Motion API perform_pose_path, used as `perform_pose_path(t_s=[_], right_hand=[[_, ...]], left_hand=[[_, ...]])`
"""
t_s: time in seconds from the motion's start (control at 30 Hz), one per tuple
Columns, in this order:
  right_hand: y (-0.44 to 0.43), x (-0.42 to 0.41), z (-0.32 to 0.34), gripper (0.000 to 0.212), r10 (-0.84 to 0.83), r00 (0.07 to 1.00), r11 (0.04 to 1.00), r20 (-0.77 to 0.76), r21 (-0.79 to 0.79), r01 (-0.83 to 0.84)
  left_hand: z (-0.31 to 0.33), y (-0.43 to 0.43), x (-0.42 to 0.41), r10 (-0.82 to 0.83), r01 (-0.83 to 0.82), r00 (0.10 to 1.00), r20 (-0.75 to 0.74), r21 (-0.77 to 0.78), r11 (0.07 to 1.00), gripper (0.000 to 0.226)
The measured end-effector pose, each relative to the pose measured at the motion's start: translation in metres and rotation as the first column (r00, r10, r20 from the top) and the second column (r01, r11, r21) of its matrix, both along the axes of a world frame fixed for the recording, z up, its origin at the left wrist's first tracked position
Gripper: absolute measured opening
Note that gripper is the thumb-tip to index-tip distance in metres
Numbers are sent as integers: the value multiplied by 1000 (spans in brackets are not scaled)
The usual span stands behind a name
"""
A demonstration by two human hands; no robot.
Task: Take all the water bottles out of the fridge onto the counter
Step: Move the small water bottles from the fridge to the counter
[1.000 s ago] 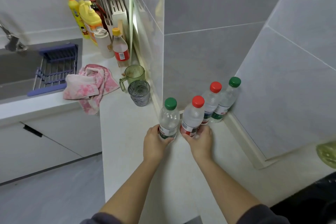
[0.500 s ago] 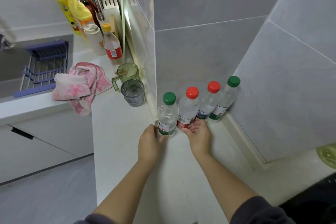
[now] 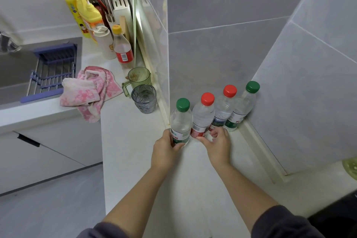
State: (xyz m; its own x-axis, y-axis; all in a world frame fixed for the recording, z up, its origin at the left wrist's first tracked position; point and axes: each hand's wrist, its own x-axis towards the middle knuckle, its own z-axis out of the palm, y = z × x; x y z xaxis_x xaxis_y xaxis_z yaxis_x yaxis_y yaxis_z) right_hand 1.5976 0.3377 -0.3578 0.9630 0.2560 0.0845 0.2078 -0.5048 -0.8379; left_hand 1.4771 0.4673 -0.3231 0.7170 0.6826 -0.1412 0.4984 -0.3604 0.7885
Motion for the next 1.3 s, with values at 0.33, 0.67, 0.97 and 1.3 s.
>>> perform_pose_path(t_s=[0.33,0.67,0.97,1.3], right_hand=[[-24,3,2,43,84,996,996,17,-33,-83],[-35,35,12,80,29,997,958,67,-287,-9],[-26,32,18,84,-37,997,946,72,-320,58],[-39,-18,44,93,-21,998,907,-66,-421,-9]], left_hand=[[-6,-10,-3,79,-78,996,34,-32,996,41],[-13,-21,4,177,-170,982,59,-105,980,40],[-11,-22,4,162,-157,985,53,-88,984,38],[2,-5,-37,-94,106,970,-224,43,993,37]])
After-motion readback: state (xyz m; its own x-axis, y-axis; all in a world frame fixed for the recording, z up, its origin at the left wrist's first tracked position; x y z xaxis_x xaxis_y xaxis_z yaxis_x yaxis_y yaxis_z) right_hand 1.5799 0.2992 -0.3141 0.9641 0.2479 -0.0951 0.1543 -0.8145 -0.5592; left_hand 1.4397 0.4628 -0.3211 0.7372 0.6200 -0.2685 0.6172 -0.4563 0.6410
